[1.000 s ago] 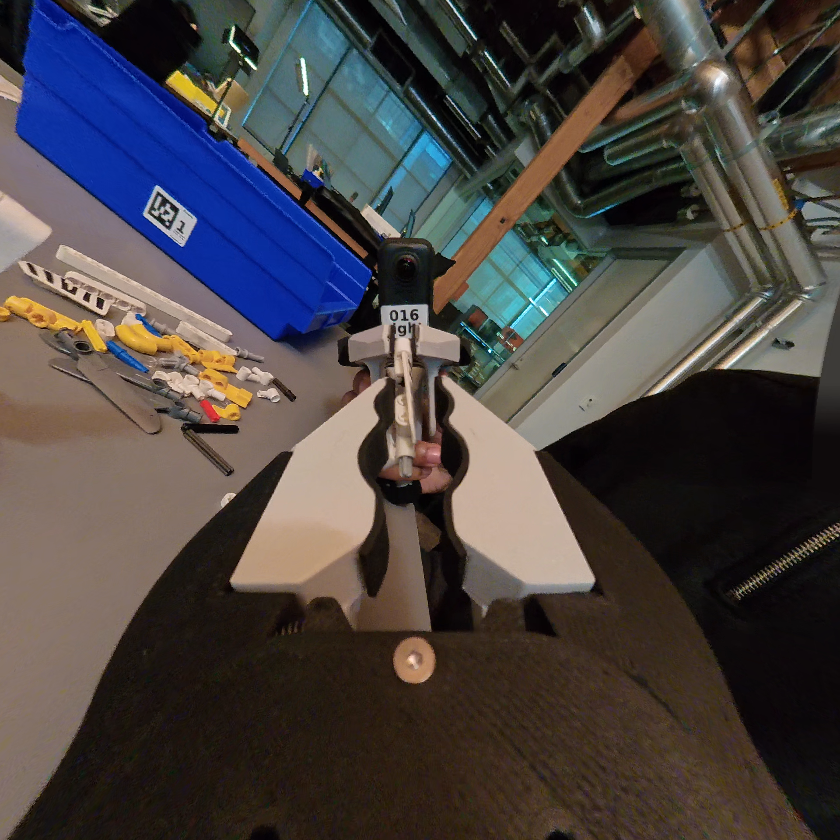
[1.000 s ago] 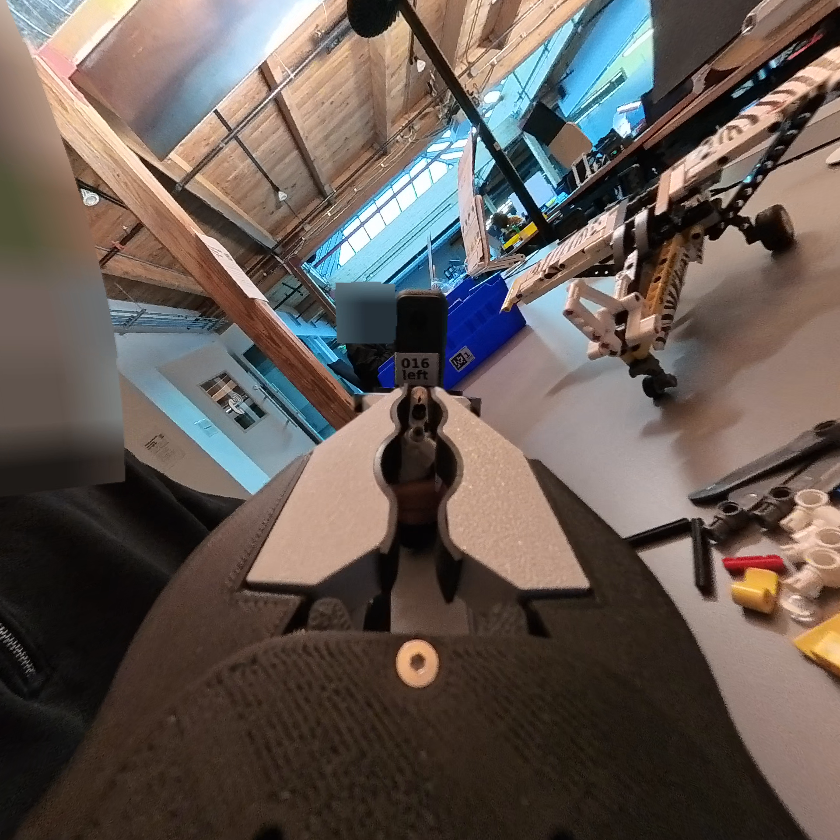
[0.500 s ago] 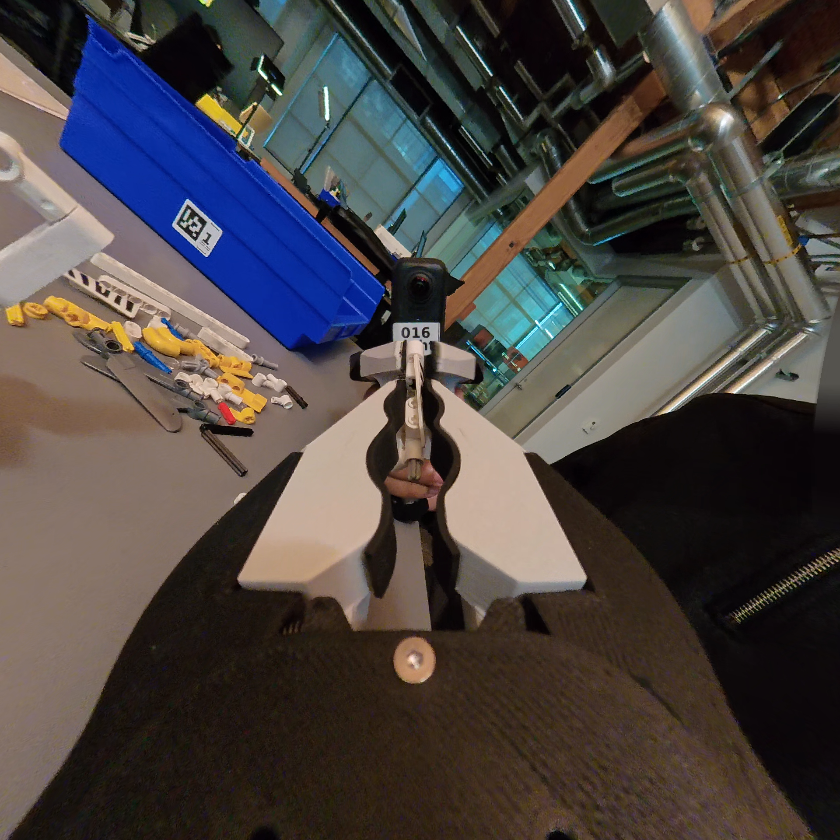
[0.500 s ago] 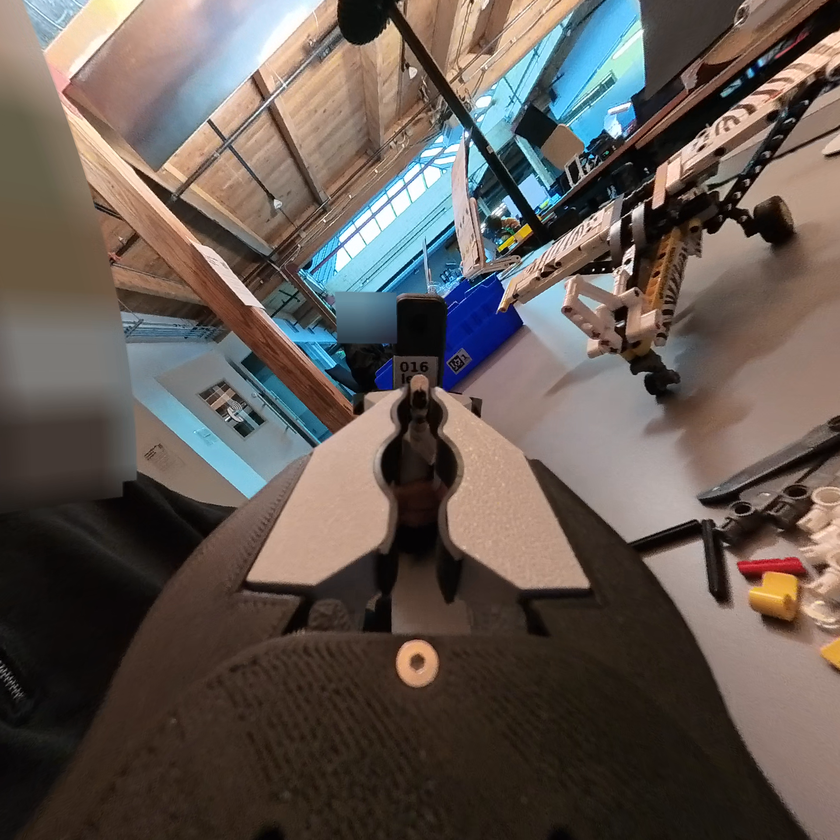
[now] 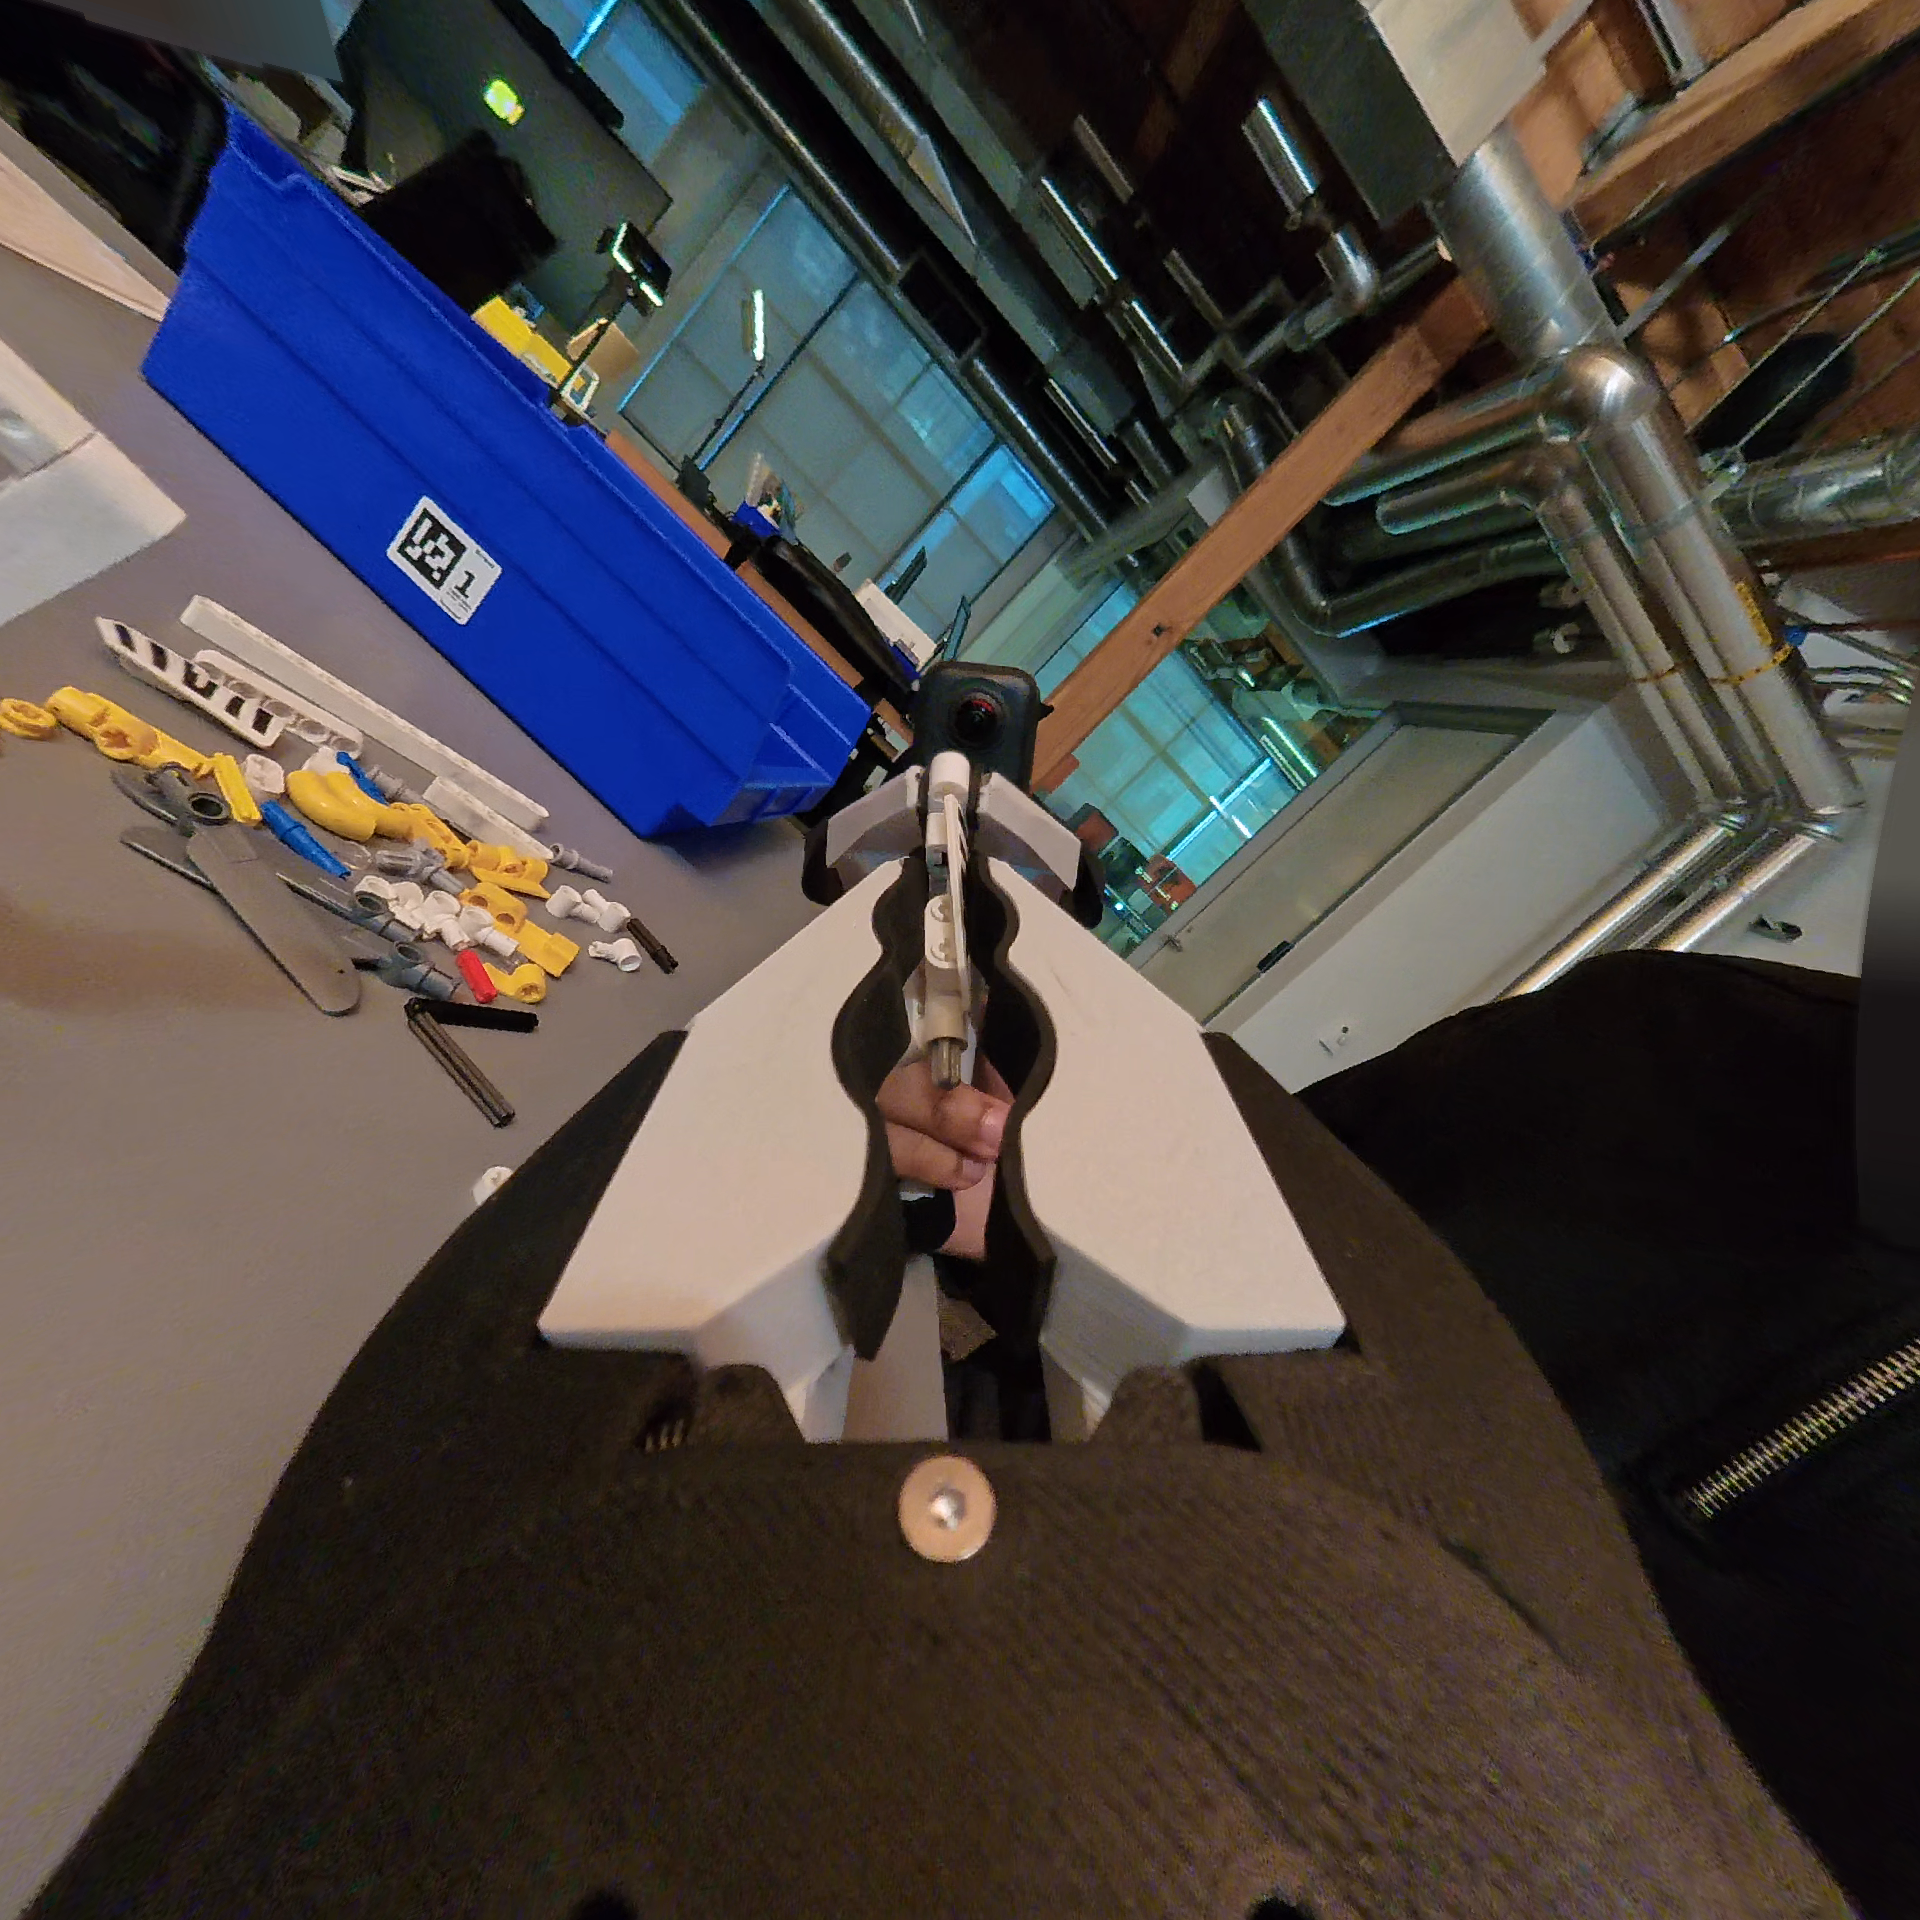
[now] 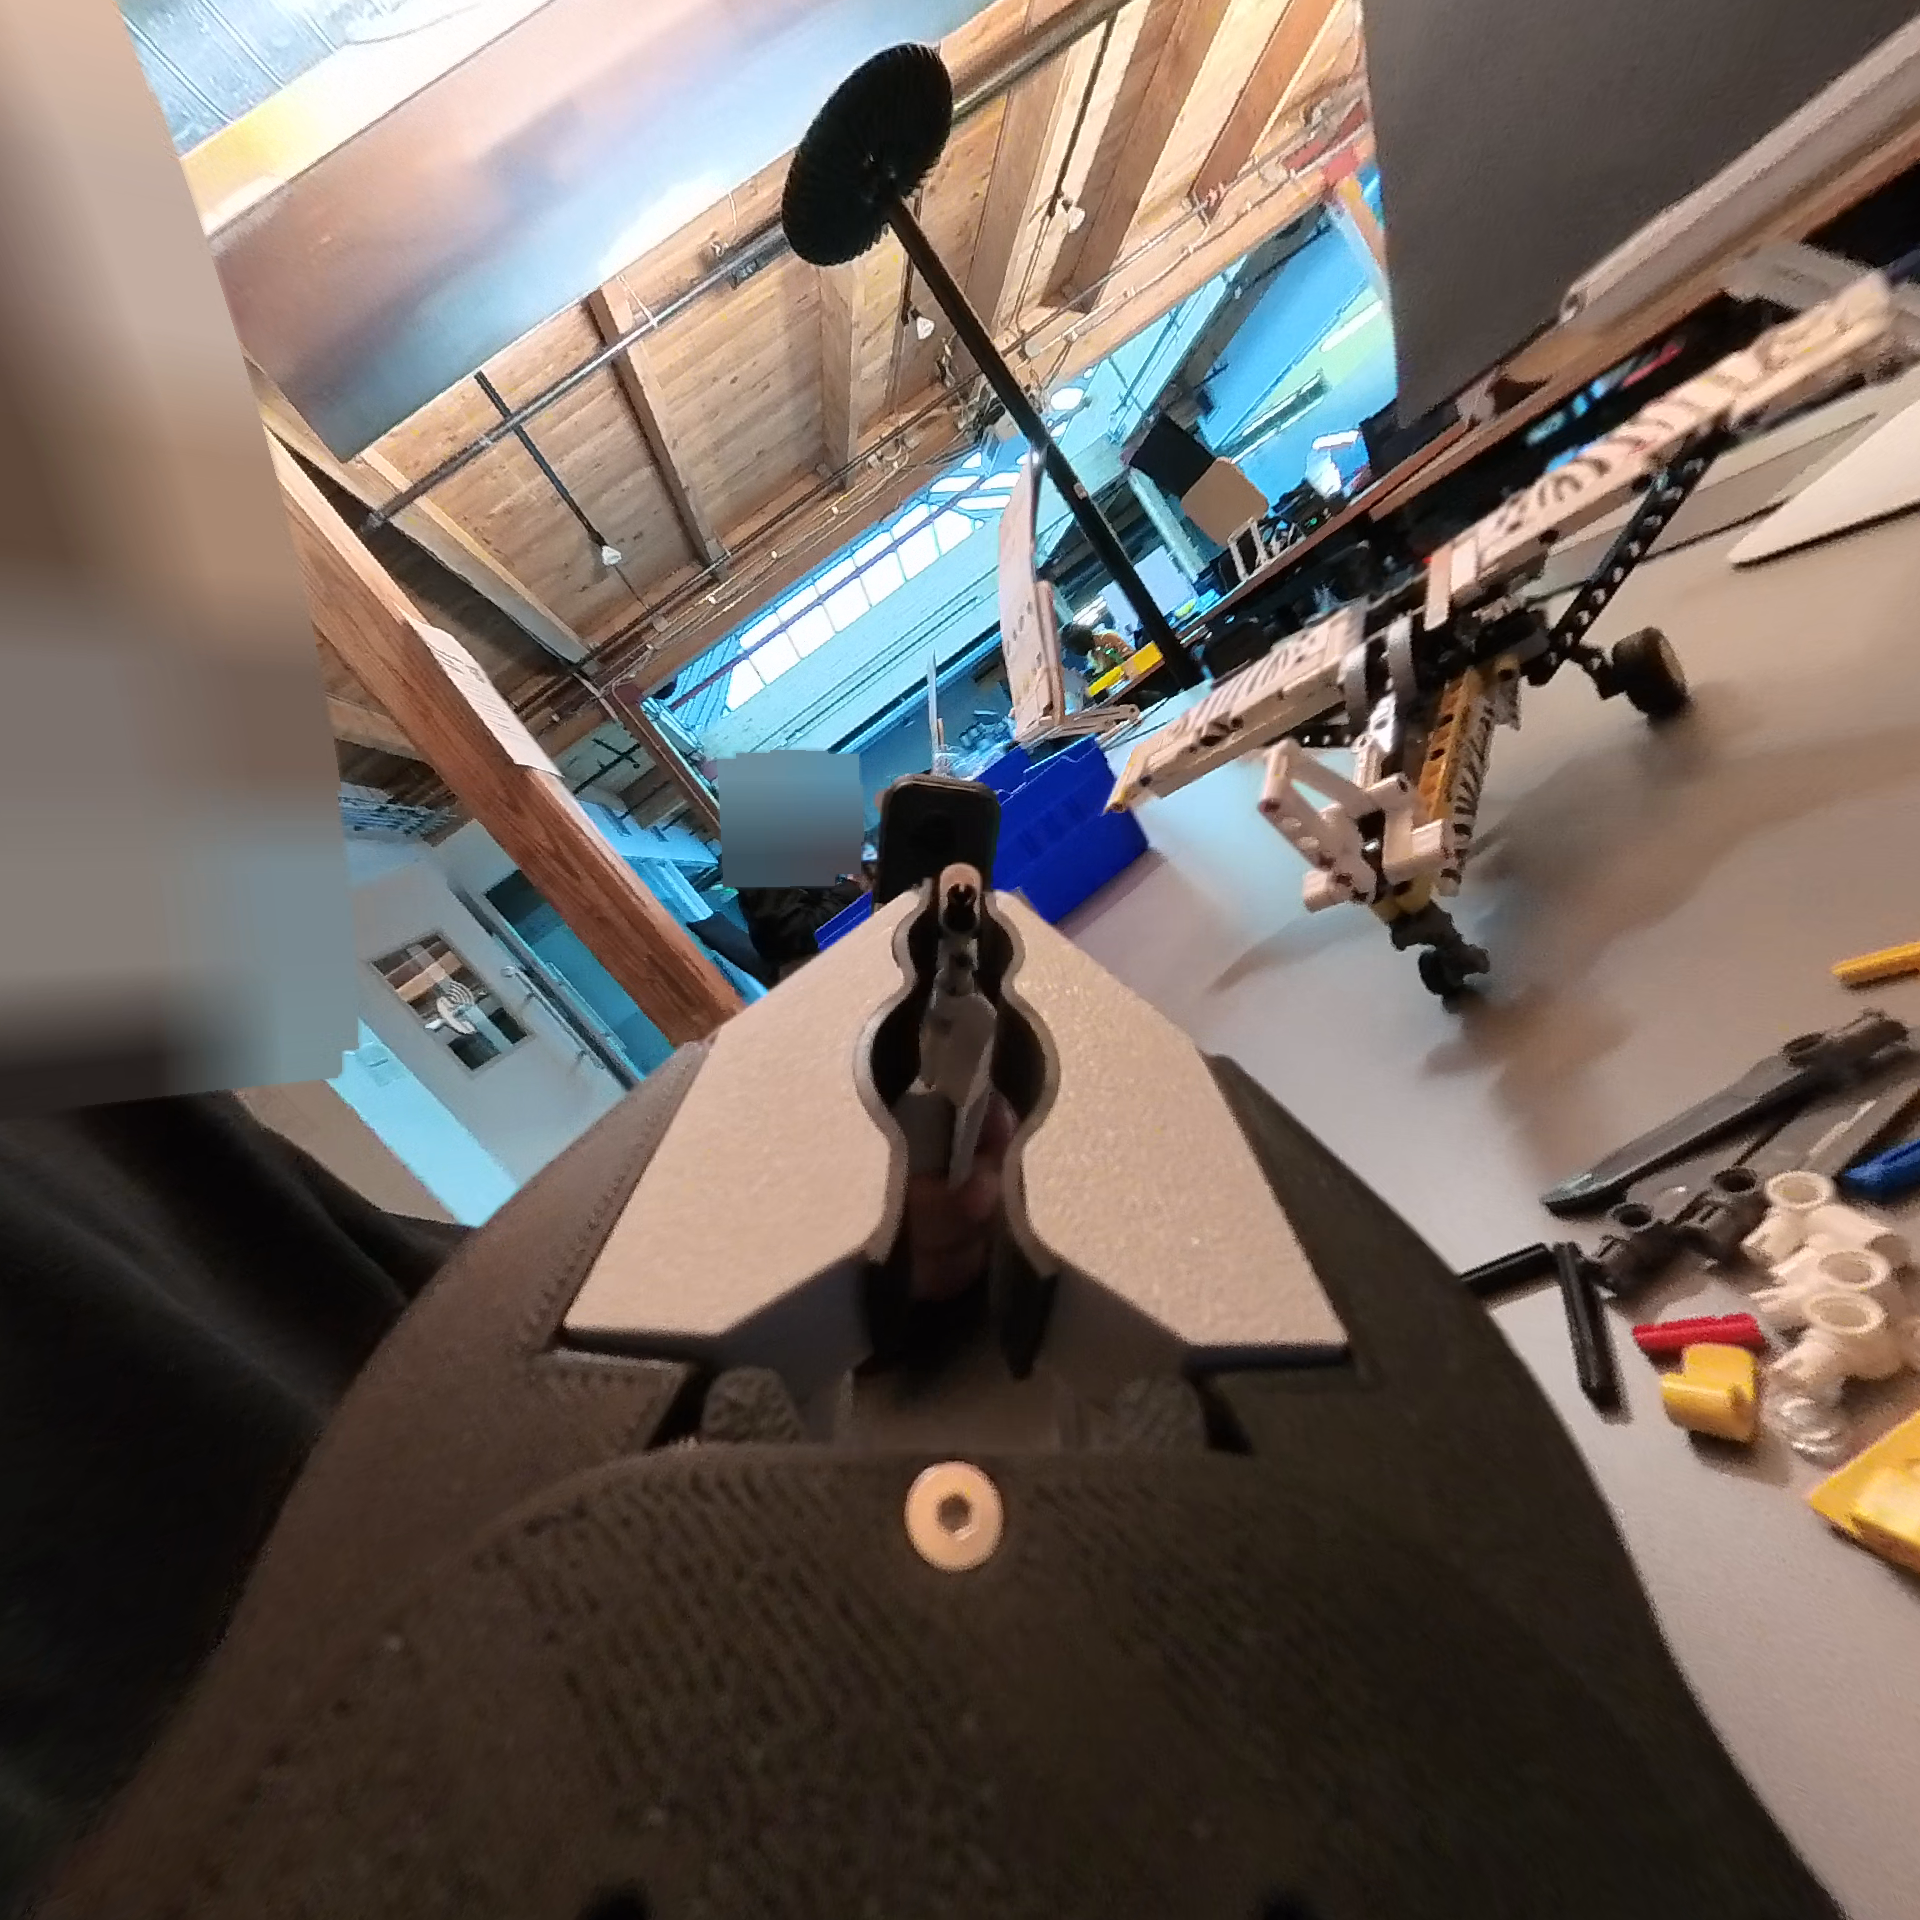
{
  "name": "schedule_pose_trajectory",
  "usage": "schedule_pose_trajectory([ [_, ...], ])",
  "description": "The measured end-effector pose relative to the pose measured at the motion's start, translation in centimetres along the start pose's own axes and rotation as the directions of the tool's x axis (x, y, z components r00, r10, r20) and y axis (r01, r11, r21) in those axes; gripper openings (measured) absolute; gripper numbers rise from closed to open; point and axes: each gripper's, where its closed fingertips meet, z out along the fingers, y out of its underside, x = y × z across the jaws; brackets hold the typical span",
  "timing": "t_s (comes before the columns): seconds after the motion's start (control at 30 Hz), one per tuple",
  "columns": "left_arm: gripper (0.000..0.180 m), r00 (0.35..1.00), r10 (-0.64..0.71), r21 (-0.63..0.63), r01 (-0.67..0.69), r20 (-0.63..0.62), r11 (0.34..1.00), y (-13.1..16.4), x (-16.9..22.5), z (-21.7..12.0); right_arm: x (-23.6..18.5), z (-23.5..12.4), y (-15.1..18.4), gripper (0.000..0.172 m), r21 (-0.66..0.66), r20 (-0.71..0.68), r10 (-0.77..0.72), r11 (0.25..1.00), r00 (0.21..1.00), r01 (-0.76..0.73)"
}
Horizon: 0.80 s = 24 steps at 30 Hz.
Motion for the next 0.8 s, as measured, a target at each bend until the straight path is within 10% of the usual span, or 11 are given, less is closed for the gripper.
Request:
schedule_pose_trajectory([
  [0.17,0.007,1.000,-0.004,0.007,0.004,-0.020,1.000,0.2,0.4,0.1,-0.4,-0.3,-0.4,0.005,0.029,-0.013,-0.050,0.998,0.999,0.050],
  [0.27,0.006,1.000,-0.011,0.015,0.011,-0.012,1.000,0.1,0.5,-0.8,2.8,-5.2,-5.7,0.004,0.295,-0.044,0.086,0.953,0.995,-0.069],
  [0.43,0.006,1.000,-0.014,0.053,0.013,0.020,0.999,-0.6,-0.2,-1.1,0.6,-1.7,-1.8,0.005,0.052,-0.100,-0.144,0.987,0.985,0.149],
  [0.8,0.005,0.917,0.027,-0.221,0.067,0.398,0.973,0.7,-4.7,-5.5,1.7,-1.4,-1.4,0.004,0.029,-0.015,0.051,0.998,0.999,-0.050],
])
